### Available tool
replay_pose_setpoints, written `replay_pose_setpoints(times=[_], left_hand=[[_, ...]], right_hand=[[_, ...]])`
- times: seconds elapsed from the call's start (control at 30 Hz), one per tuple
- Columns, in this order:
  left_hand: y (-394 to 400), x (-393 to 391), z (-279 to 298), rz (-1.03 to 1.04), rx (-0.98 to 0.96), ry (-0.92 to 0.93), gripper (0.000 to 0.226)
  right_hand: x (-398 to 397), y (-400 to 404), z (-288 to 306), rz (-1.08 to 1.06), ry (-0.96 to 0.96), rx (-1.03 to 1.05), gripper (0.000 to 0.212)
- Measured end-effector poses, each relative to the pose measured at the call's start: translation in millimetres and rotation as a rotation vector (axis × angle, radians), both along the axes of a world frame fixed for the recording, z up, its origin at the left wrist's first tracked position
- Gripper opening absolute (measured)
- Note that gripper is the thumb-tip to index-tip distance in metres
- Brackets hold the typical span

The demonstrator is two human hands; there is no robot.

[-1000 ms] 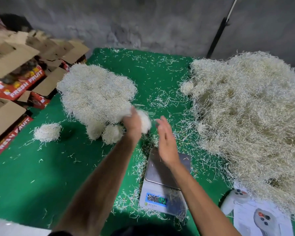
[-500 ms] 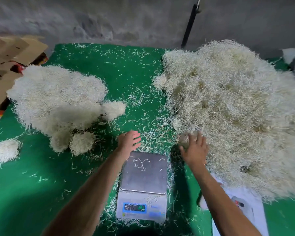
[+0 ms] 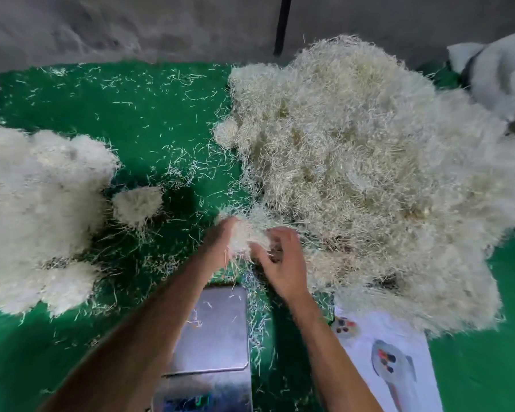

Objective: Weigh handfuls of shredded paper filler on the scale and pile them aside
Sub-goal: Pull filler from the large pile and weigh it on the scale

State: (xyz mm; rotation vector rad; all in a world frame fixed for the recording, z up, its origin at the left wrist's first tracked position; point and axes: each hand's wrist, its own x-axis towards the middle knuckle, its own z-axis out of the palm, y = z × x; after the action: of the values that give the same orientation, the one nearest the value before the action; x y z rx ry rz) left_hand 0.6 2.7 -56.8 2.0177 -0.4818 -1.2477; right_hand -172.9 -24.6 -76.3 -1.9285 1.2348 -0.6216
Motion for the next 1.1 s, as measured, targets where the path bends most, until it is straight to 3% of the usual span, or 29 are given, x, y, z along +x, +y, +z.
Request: replay_pose_setpoints(times=[0.07, 0.1, 0.13, 0.17, 0.2, 0.27, 0.3, 0.37, 0.43, 0.47, 0.53, 0.6, 0.67, 0.73, 0.77, 0.8, 0.87, 0.93, 0.97, 1.03, 1.1], left_hand=[[0.2, 8.7, -0.3, -0.074, 0.027, -0.127, 0.042], [-2.7, 9.5, -0.2, -0.126, -0.050, -0.198, 0.026], [3.5, 8.6, 3.4, -0.193, -0.124, -0.321, 0.036], [5.3, 7.0, 3.7, -0.237, -0.136, -0.465, 0.033], [16.5, 3.8, 5.8, -0.289, -0.141, -0.509, 0.012], [26.2, 0.1, 2.2, -0.417, -0.160, -0.461, 0.047], [30.6, -0.9, -3.7, -0.392, -0.116, -0.396, 0.055], [37.2, -2.9, 1.6, -0.313, -0.046, -0.251, 0.058], [36.7, 5.0, 20.1, -0.285, -0.105, -0.163, 0.074], [37.1, 14.9, 28.1, -0.239, -0.148, -0.157, 0.077], [36.5, 39.7, 49.1, -0.093, -0.268, -0.079, 0.060], [34.1, 59.1, 71.0, 0.082, -0.351, -0.085, 0.053], [40.9, 75.0, 86.6, 0.027, -0.346, -0.318, 0.051], [46.9, 82.0, 93.5, -0.095, -0.478, -0.259, 0.056], [53.8, 83.0, 97.5, -0.203, -0.469, -0.326, 0.067], [61.2, 77.9, 106.0, -0.282, -0.373, -0.314, 0.084], [68.8, 63.3, 112.5, -0.445, -0.171, -0.298, 0.076], [77.7, 50.2, 103.9, -0.635, -0.055, -0.503, 0.079], [81.1, 50.9, 103.4, -0.613, -0.018, -0.644, 0.075], [86.0, 62.2, 112.6, -0.436, 0.055, -0.857, 0.060], [91.8, 74.1, 124.8, -0.247, 0.073, -0.872, 0.071]], right_hand=[[-9.1, -9.2, -11.7, -0.012, 0.346, -0.063, 0.076], [-8.2, -9.2, -16.3, 0.048, 0.489, -0.025, 0.071], [-4.4, -6.6, -20.9, 0.080, 0.542, 0.037, 0.052], [2.6, -2.6, -18.3, 0.036, 0.489, 0.143, 0.029], [11.6, 0.2, -12.6, -0.022, 0.399, 0.233, 0.016], [37.4, 4.4, 7.7, -0.097, 0.169, 0.342, 0.028], [49.4, 5.1, 20.3, -0.108, 0.072, 0.346, 0.035], [65.9, 6.7, 44.1, -0.049, 0.045, 0.302, 0.031], [61.8, 6.0, 48.7, 0.095, 0.099, 0.220, 0.020], [52.9, 4.7, 49.0, 0.167, 0.092, 0.197, 0.031], [32.7, 6.1, 50.4, 0.225, 0.028, 0.251, 0.075], [17.8, 11.4, 45.4, 0.304, 0.144, 0.186, 0.093], [8.2, 16.8, 37.2, 0.389, 0.403, 0.045, 0.073], [12.5, 14.2, 42.5, 0.258, 0.374, 0.085, 0.034], [18.1, 12.0, 52.3, 0.175, 0.252, 0.159, 0.024], [27.0, 9.9, 65.4, 0.109, 0.100, 0.252, 0.027], [45.3, 8.2, 100.1, 0.076, -0.137, 0.376, 0.039], [60.0, 6.9, 129.2, 0.148, -0.113, 0.276, 0.047], [63.1, 5.3, 136.7, 0.188, -0.038, 0.193, 0.048], [59.7, -0.3, 140.8, 0.240, 0.127, 0.073, 0.040], [51.5, 8.1, 142.5, 0.301, 0.160, 0.110, 0.041]])
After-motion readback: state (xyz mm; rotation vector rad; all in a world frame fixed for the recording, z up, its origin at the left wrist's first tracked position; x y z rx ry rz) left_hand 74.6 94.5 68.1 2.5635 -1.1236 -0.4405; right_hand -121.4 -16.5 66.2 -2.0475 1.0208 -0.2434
